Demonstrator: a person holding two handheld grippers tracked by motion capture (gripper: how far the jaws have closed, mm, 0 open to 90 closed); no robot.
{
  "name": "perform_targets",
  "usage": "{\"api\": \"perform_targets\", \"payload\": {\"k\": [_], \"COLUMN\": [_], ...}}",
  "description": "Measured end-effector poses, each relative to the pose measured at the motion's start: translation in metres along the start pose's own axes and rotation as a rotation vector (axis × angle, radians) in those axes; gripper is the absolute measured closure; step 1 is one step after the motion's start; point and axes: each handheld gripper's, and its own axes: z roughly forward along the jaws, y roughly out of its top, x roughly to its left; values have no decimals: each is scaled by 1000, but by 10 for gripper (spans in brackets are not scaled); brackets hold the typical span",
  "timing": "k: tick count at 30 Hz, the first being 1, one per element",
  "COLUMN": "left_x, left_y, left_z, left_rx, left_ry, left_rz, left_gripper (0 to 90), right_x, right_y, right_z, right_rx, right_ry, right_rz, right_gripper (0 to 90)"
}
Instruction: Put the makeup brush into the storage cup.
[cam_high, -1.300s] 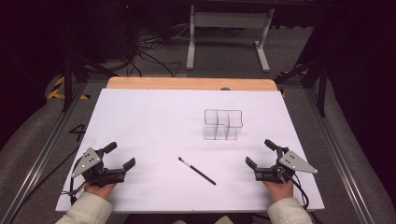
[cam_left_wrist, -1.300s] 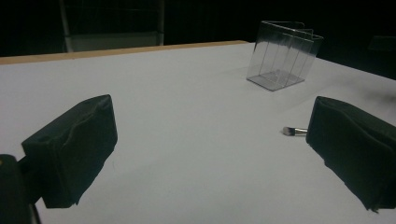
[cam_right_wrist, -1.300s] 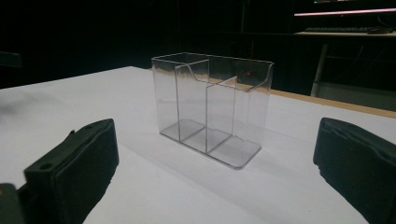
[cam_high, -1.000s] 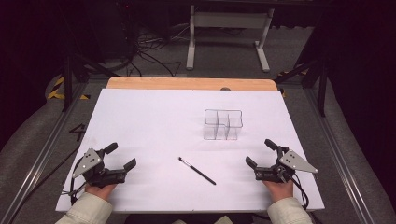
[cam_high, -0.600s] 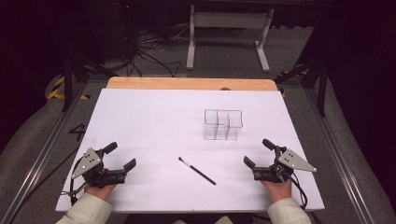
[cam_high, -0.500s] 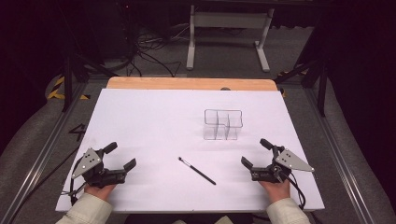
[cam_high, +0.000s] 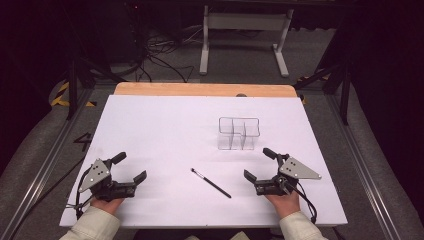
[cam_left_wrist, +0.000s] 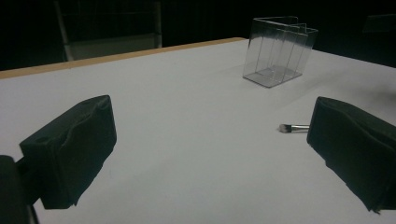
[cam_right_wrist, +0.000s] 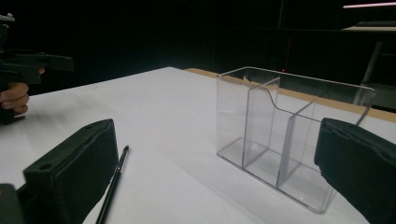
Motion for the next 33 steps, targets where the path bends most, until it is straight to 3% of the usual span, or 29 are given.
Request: {"api": "perform_targets", "payload": {"k": [10, 16, 23, 33], "left_x": [1, 1, 1, 1], "left_y": [0, 0, 0, 0], "left_z": [1, 1, 1, 2], "left_rx": [8, 14, 20, 23], "left_ry": [-4, 0, -2, 0], "left_rz": [-5, -5, -10, -8], "left_gripper": [15, 14, 15, 15], "right_x": [12, 21, 34, 38], "right_y": [8, 14, 21, 22], "right_z": [17, 33, 48, 57], "right_rx": [9, -4, 16, 35], "right_ry": [37, 87, 147, 171], "right_rz": [-4, 10, 9, 17], "right_gripper": [1, 1, 2, 1]}}
